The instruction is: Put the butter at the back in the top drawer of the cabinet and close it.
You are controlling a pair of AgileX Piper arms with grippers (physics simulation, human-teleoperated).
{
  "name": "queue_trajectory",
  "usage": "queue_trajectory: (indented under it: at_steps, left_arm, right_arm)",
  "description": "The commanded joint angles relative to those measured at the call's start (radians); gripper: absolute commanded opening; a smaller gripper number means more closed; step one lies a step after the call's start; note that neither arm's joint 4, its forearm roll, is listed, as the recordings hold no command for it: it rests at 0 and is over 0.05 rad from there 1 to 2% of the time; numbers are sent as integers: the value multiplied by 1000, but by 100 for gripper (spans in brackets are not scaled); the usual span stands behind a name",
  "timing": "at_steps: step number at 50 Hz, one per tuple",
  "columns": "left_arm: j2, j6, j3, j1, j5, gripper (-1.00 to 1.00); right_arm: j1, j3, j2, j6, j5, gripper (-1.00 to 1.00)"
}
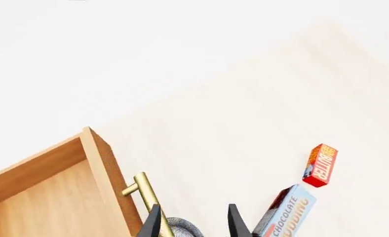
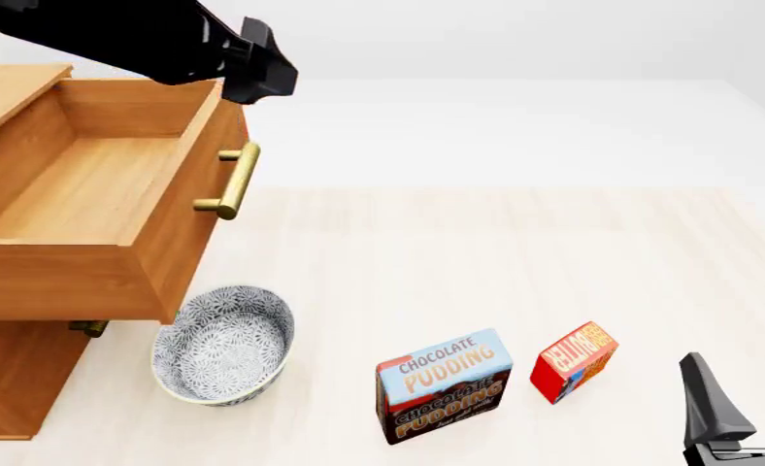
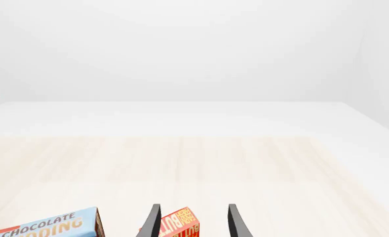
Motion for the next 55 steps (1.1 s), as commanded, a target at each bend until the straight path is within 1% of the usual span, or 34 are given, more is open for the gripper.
queue_trajectory:
  at_steps: [1, 10, 13, 14, 20, 23, 26, 31, 34, 41, 48, 51, 55]
  left_arm:
    - [54, 21, -5, -68, -22, 100]
    - [124, 23, -14, -125, -39, 100]
    - [140, 42, 3, -117, -43, 100]
    - [157, 32, -9, -126, -41, 100]
    - [232, 31, -91, -159, -12, 100]
    - [252, 31, -106, -163, -5, 100]
    - [289, 26, -158, -176, 16, 100]
    - [338, 34, -218, -194, 38, 100]
    - [351, 36, -231, -199, 43, 100]
    - [409, 37, -303, -224, 72, 100]
    - [453, 32, -320, -252, 78, 100]
    - [472, 44, -341, -260, 86, 100]
    - [493, 37, -373, -267, 104, 100]
  right_arm:
    - [0, 0, 0, 0, 0, 100]
    - [0, 0, 0, 0, 0, 100]
    - [0, 0, 0, 0, 0, 100]
    - [0, 0, 0, 0, 0, 100]
    - [0, 0, 0, 0, 0, 100]
    - [0, 0, 0, 0, 0, 100]
    - [0, 0, 0, 0, 0, 100]
    - [0, 0, 0, 0, 0, 100]
    - [0, 0, 0, 0, 0, 100]
    - [0, 0, 0, 0, 0, 100]
    - [0, 0, 0, 0, 0, 100]
    - [0, 0, 0, 0, 0, 100]
    - [0, 0, 0, 0, 0, 100]
